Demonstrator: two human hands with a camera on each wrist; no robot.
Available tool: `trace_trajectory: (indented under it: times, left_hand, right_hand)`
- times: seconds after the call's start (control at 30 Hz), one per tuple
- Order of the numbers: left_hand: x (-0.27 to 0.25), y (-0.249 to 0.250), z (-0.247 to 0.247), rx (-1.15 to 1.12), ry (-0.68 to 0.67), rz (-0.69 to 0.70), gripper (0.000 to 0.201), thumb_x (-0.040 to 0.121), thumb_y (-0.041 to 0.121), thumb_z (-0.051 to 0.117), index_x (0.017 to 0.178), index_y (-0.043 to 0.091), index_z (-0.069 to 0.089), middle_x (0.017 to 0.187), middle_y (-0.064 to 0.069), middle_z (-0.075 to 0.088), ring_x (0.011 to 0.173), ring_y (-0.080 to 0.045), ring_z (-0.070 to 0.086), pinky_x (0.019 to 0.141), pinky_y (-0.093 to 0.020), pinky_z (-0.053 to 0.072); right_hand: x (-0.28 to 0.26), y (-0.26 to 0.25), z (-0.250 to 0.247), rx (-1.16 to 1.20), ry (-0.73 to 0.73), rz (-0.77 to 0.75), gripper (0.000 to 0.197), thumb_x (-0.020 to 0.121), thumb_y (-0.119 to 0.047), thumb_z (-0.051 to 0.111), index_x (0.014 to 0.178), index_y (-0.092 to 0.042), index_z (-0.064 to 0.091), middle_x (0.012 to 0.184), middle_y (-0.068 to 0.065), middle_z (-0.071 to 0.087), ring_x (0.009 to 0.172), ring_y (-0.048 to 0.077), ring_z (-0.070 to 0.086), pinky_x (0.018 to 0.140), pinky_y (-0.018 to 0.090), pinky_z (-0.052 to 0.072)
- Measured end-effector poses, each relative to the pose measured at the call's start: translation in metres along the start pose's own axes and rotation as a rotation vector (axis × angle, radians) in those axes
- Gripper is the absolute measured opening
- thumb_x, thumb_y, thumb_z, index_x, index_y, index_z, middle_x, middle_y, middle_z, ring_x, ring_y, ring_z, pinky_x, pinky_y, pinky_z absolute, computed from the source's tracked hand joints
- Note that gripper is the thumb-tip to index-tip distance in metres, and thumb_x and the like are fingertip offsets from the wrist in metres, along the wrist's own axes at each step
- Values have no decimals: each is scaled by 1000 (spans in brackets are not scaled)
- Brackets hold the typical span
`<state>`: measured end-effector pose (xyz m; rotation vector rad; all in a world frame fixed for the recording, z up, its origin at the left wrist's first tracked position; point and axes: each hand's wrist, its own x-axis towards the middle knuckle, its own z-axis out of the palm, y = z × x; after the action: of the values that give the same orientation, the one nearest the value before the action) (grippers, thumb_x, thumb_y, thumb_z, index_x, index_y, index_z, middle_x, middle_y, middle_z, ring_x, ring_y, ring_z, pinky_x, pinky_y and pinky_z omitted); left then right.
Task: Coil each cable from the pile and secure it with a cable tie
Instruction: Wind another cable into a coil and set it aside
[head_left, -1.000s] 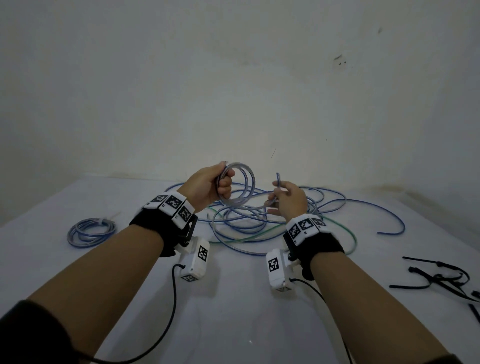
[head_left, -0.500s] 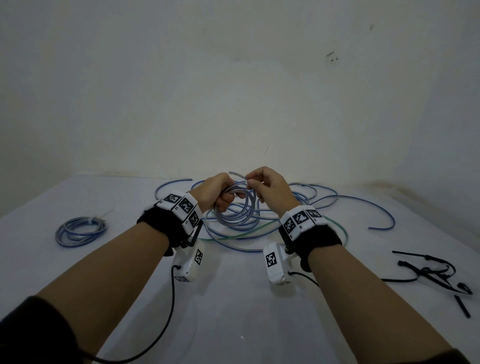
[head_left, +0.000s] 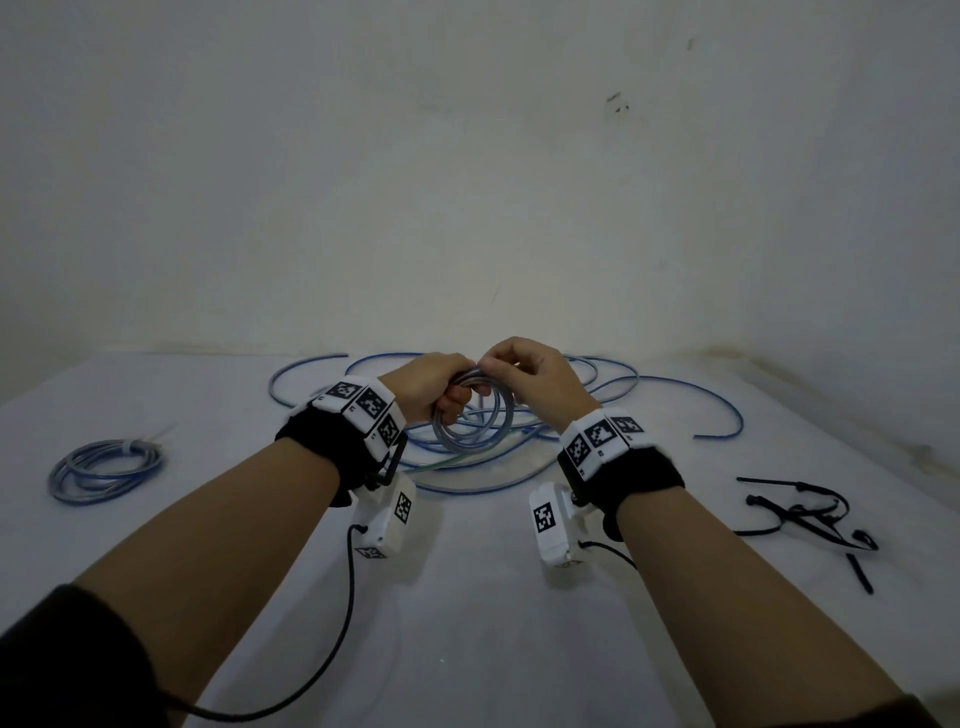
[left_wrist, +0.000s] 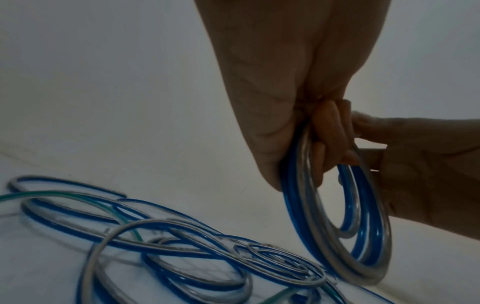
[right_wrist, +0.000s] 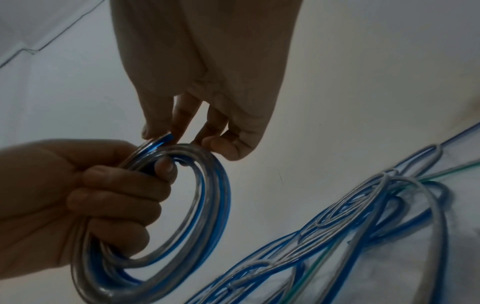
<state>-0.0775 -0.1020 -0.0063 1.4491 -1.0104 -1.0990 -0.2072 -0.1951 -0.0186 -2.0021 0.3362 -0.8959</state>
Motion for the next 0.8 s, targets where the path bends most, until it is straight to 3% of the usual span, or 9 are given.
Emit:
trace_trajectory:
  times: [0.1,0.2,0.3,0.43,0.57,0.67,0.8]
  left_hand:
    - [6,1,14,-54,-28,42,41,99,18,25,79,2,56,44,8,33,38,-4,26,42,-16,24]
    - [12,3,34,-92,-65,118,34,98,15,28,84,2,56,48,7,39,42,-6,30,45,-17,29]
    - [18,6,56,-144,-103,188,29,98,12,30,83,3,53,52,5,46,45,-6,39,48,-17,34]
    - [28,11,90,-209,-117,210,29,97,9,32,82,2,55,54,0,54,46,-9,49,49,-18,44]
    - [44,18,129,-118,-91,216,29,97,8,30,79,4,53,49,-1,55,44,-14,50,52,-25,42]
    - [56,20,155,5,-98,206,31,97,11,30,79,9,56,56,-3,55,48,-16,52,58,-29,45]
    - [64,18,191,23,-187,177,36,101,20,28,79,9,54,48,5,43,38,-9,42,51,-25,49]
  right_hand:
    - [-5,2,-14,5,51,27,14,90,-10,61,78,-17,62,72,-1,62,61,-2,56,60,12,44]
    - [-13,6,-32,116,98,76,11,91,-7,58,82,-13,59,80,8,64,71,10,64,68,19,48]
    - [-24,4,-51,241,141,125,15,93,-1,52,83,-11,55,78,8,60,62,6,63,59,16,48]
    - [-35,4,-81,229,254,127,18,92,2,52,80,-12,56,76,4,57,59,3,57,62,15,48]
    - [-53,8,-113,146,350,182,19,92,-1,53,79,-14,56,69,0,55,57,6,51,57,19,42]
    - [-67,10,-135,89,407,230,18,93,-4,53,78,-15,55,69,1,54,60,10,48,54,20,38]
    - [-86,14,-161,93,455,293,19,93,-3,53,77,-14,54,70,2,53,61,10,48,53,22,37]
